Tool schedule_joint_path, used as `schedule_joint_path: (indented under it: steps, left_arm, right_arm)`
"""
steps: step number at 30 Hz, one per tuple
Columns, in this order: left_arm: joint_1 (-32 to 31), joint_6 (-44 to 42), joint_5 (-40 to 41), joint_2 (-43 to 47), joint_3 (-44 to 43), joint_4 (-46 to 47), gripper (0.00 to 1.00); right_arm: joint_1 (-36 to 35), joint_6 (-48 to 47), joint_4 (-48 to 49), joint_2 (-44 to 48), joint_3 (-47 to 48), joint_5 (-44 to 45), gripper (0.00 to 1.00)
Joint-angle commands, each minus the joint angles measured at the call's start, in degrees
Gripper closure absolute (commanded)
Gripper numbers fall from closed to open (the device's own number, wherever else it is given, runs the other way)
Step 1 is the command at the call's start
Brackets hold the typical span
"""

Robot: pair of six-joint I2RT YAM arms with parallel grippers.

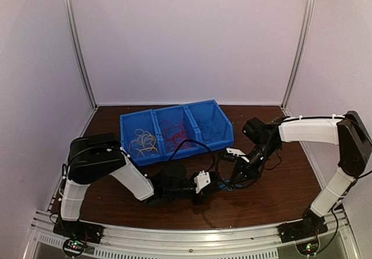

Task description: Untangle the cables

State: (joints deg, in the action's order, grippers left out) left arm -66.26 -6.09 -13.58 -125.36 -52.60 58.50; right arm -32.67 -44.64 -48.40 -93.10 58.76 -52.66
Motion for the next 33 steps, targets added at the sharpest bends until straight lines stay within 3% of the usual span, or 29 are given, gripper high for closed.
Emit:
schedule_joint_path:
  steps: [1, 4, 11, 15, 16, 19, 22, 33]
  left_arm:
    - [0.1, 1.3, 2.1, 1.7, 2.8, 1.0, 0.88]
    - [0.1, 3.2, 5.0, 3.3, 6.9, 3.0, 0.88]
    - [0.1, 8.1, 12.6, 9.6, 17.9, 8.8, 1.00]
    - [0.2, 8.1, 16.5, 11.7, 18.8, 9.8, 1.00]
    - [0.2, 7.9, 16.6, 11.8, 18.0, 9.6, 0.99]
    - [0.2, 7.9, 17.6, 11.2, 13.4, 6.4, 0.80]
    - [0.3, 6.7, 16.9, 9.9, 8.0, 2.4, 0.69]
    - [1.9, -0.4, 2.5, 5.2, -0.6, -5.1, 0.66]
  right_arm:
    - [1.7, -0.3, -1.2, 1.3, 1.6, -1.9, 1.00]
    - [5.1, -1.2, -2.7, 2.1, 2.8, -2.5, 1.00]
    - [12.8, -4.2, -5.3, 3.0, 4.0, -1.8, 1.00]
    - [13.6, -5.3, -6.0, 2.8, 3.7, -1.4, 1.00]
    - [13.5, -5.4, -6.3, 2.9, 3.7, -1.9, 1.00]
    - [13.1, -5.8, -6.9, 2.6, 3.5, -2.6, 1.00]
    - [11.6, -6.3, -7.5, 2.4, 2.6, -2.0, 1.00]
    - [5.6, -8.0, -5.3, 0.2, -4.2, 2.1, 1.00]
